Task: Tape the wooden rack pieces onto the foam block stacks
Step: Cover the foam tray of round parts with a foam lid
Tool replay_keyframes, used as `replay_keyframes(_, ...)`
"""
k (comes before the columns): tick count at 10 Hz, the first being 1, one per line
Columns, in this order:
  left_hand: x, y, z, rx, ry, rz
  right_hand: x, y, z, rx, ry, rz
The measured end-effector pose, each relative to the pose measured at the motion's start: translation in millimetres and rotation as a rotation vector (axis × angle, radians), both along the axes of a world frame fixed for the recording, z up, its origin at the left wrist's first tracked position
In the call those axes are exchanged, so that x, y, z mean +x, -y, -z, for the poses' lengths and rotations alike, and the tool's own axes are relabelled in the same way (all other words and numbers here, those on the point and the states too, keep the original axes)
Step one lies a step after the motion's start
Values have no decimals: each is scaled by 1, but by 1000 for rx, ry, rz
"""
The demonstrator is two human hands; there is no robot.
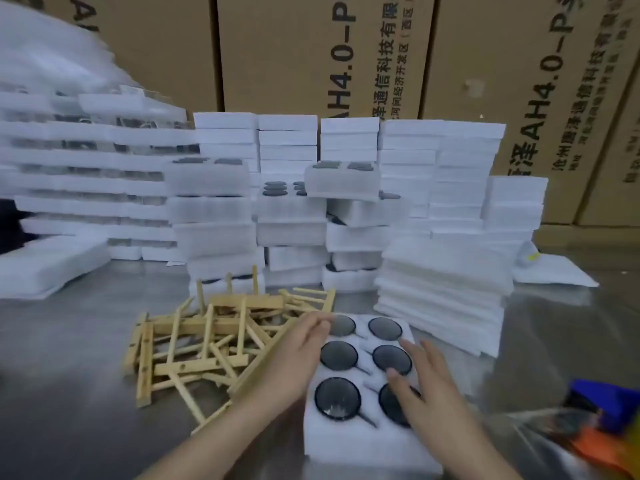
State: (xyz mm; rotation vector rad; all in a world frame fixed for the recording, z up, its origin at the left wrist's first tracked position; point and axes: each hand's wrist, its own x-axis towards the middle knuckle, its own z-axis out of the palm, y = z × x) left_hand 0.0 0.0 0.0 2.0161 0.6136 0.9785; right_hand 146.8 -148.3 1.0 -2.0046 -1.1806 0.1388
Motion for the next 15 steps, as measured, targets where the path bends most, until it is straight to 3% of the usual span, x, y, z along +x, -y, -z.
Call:
replay_keyframes(1,19,-7,5,-133,130,-79,9,-21,-2,-97,-81,-67)
replay_keyframes(4,29,-10,10,12,212,-149,33,-52,-8,-40,-277,-108)
replay_keyframes(5,23,-6,12,106,214,-207,34,-49,-7,19,-365,-122)
replay_keyframes(6,11,-5,10,379,126,-242,35,-41,-7,-27,-485,-83)
replay_keyframes(7,3,-11,9,668,-287,-266,34,-37,-11,-107,-370,11)
replay_keyframes(8,5,-14,14,810,-594,-381,32,-32,-14,-280,-132,95)
replay_keyframes(10,35,-9,23,981,-752,-523,47,-29,-17,-302,-97,168)
replay_keyframes(11,51,-27,20,856,-967,-346,47,-26,-15,-185,-108,183)
replay_keyframes(13,54,-30,17,703,-1300,-427,48,-17,-13,24,-344,119)
replay_keyframes(14,50,-27,15,560,-1336,-474,46,-21,-14,42,-372,112)
replay_keyframes(15,47,-25,14,556,-1351,-494,42,-34,-14,40,-308,147)
